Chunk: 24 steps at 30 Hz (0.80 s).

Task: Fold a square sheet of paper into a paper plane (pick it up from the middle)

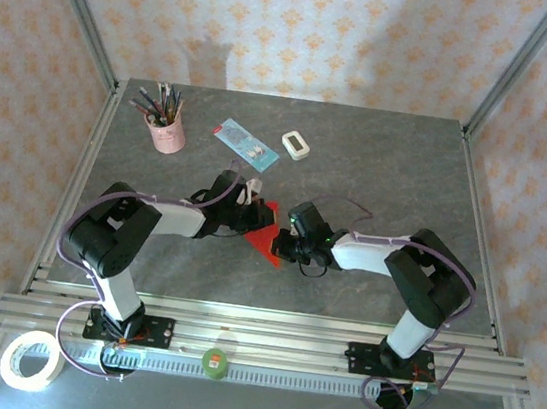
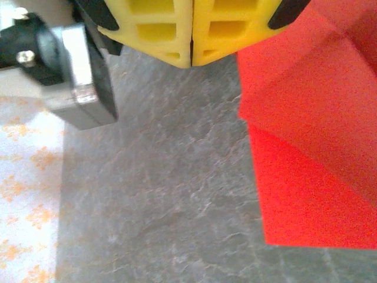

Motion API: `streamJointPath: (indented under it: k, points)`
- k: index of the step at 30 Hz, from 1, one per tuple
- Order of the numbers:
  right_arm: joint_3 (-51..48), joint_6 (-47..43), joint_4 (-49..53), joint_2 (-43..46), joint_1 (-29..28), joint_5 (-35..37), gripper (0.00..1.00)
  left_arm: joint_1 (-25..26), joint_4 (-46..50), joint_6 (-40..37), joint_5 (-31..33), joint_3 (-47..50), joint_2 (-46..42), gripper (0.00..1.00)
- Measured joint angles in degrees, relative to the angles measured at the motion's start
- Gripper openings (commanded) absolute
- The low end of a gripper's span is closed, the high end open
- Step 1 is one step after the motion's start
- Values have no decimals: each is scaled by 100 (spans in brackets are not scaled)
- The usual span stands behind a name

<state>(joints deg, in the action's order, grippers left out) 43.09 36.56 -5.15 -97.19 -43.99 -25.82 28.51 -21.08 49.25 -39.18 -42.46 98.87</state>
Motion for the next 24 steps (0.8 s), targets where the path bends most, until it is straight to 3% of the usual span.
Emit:
streamJointPath:
  k: [24]
  points:
    - [107, -343, 221, -59, 13, 131, 0, 125, 1241, -654, 212, -520, 522, 6]
